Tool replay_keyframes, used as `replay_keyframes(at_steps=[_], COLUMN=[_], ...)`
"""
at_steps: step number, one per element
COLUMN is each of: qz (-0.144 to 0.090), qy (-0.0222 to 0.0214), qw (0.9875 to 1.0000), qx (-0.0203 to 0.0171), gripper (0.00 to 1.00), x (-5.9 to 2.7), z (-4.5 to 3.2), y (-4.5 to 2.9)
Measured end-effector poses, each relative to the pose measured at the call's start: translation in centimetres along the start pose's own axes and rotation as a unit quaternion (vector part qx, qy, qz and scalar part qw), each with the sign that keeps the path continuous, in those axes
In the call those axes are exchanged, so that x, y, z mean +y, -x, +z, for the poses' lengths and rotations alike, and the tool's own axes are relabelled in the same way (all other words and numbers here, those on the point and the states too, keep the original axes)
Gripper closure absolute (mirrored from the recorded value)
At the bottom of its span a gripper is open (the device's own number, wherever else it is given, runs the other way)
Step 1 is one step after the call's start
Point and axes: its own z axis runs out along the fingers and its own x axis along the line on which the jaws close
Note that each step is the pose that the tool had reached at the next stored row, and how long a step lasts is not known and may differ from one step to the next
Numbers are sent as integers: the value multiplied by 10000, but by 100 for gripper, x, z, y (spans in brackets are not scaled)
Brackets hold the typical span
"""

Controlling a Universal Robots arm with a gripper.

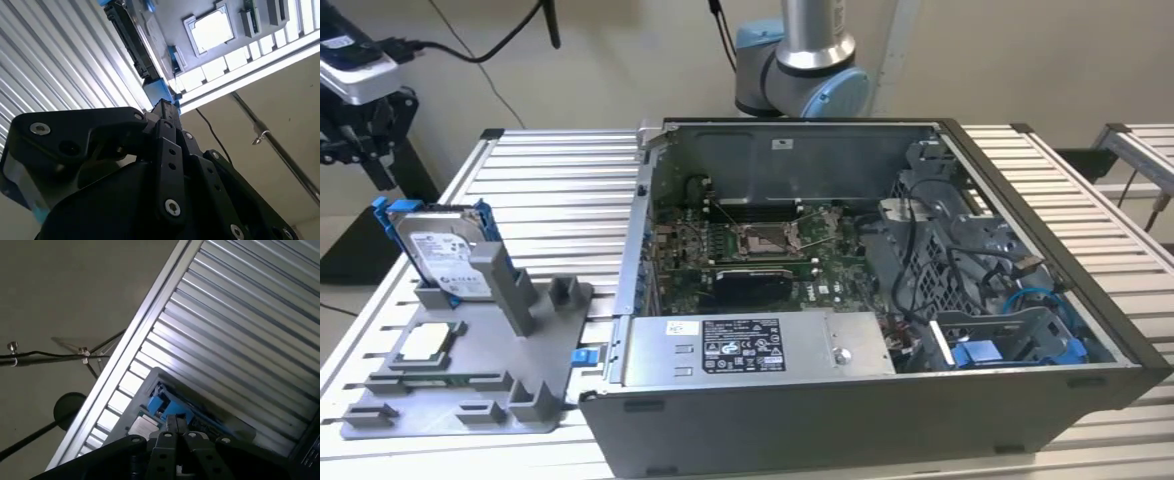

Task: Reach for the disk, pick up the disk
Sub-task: 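Pick up the disk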

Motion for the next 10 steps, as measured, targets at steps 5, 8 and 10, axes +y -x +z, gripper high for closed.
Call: replay_keyframes(at_steps=[5,8,10], qz=[-446,-721,-929], qy=[0,-1,-2], qw=[9990,9974,9957], qx=[17,27,36], gripper=[100,100,100], x=[1,0,0], z=[0,0,0], y=[0,0,0])
